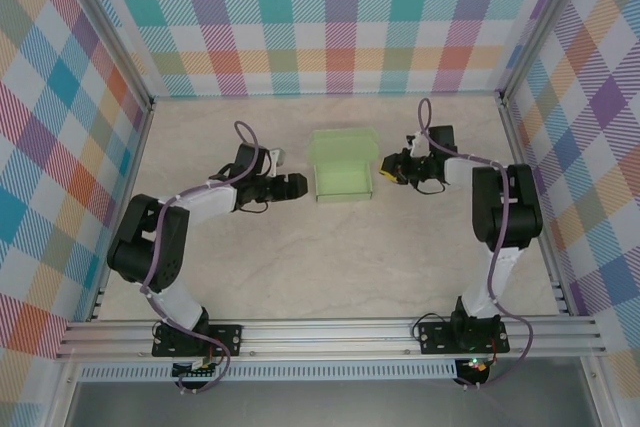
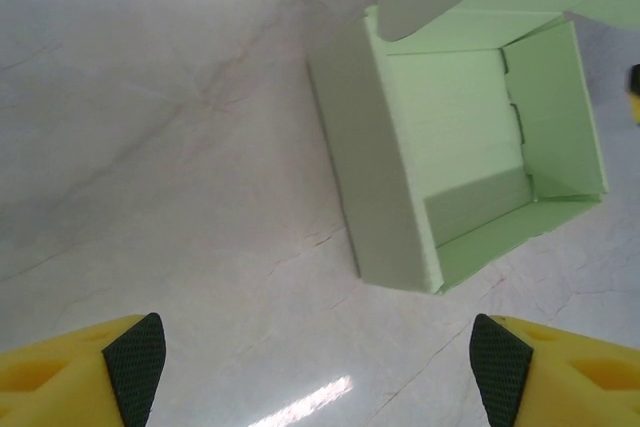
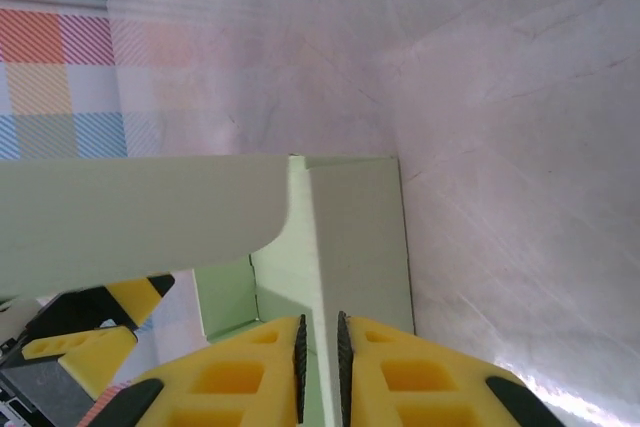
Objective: Fold the paper box
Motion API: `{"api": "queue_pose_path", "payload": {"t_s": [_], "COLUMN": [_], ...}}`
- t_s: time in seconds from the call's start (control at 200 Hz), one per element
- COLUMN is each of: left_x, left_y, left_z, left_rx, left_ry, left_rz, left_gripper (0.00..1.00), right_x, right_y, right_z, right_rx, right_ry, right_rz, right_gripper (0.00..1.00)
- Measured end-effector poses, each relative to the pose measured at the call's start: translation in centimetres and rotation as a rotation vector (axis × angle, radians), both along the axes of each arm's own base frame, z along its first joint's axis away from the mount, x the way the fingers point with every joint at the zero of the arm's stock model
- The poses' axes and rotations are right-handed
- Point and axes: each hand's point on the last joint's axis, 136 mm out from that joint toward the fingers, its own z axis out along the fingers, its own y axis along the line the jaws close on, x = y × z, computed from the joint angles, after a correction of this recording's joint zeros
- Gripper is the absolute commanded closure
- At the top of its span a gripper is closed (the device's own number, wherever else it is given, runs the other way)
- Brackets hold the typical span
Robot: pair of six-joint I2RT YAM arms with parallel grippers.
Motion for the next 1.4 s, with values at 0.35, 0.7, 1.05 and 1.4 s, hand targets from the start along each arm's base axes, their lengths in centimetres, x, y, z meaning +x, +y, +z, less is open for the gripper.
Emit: {"api": "queue_pose_path", "payload": {"t_s": [0.35, 0.7, 1.05, 1.4], "left_x": [1.0, 2.3, 2.1, 2.1], "left_y": [-2.2, -3.5, -3.6, -3.6], "left_z": [-1.5, -2.0, -3.2, -3.3], "left_rx": [-0.050, -0.011, 0.028, 0.029], "left_ry": [-0.024, -0.052, -0.030, -0.029], "left_rz": [-0.056, -0.096, -0.110, -0.112], "left_gripper": [0.20, 0.22, 0.23, 0.24], "right_x": [0.0, 0.5, 0.3, 0.1], "right_y": [1.2, 2.0, 3.2, 4.6], "right_z": [-1.8, -1.2, -1.6, -1.6], "right_rx": [0.091, 0.125, 0.087, -0.058], "right_ry": [0.088, 0.065, 0.082, 0.043], "right_rz": [0.022, 0.055, 0.089, 0.097], "right_gripper": [0.71, 0.71, 0.79, 0.82]}}
